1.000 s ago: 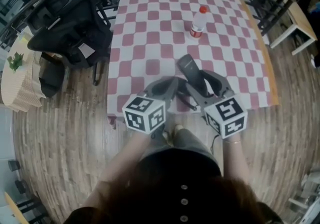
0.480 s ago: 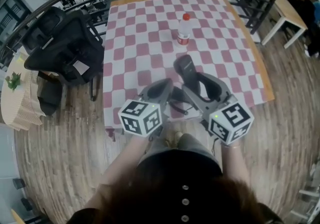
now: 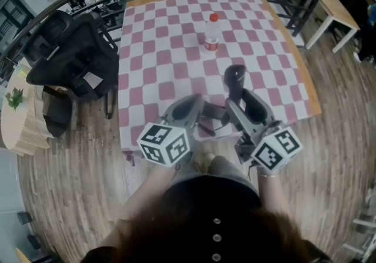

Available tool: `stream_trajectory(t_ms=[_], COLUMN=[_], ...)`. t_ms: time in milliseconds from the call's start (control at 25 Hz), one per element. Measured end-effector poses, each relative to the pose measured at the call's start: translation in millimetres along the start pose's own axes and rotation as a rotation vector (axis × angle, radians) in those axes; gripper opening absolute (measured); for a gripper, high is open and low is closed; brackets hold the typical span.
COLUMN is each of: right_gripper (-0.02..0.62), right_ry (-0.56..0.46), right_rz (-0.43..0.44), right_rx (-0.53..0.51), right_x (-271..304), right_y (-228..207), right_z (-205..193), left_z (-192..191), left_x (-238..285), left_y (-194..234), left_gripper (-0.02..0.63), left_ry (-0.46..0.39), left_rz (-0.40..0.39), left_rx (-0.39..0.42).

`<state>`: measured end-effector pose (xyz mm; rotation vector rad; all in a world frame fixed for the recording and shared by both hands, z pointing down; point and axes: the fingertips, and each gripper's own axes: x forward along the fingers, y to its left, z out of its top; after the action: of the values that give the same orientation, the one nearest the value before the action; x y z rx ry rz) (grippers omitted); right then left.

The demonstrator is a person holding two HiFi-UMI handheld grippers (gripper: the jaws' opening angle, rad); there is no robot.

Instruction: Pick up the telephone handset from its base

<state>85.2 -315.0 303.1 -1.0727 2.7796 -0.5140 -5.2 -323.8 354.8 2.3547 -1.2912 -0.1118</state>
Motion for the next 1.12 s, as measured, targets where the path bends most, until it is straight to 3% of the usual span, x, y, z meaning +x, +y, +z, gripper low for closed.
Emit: stream_trajectory(t_ms=[360, 640, 1120], right_gripper=[0.236, 0.236, 0.236], right_ry=[-0.006, -0.068, -0.002], right_rz=[-0.015, -0.118, -0.135], right_rx=[0.168, 0.264, 0.306], right_x=[-18, -32, -30], right_y=[-11, -28, -24], right_z=[-20, -26, -43], left_z=[-15, -26, -37], left_x=[-10, -14, -14], left_y=[-5, -10, -16], left_gripper=[0.008, 0.008, 0.008], left_ry=[0.01, 0.016, 0.063], left_rz=[-0.005, -0.018, -0.035], left_rx=[-0.041, -0.063, -0.072])
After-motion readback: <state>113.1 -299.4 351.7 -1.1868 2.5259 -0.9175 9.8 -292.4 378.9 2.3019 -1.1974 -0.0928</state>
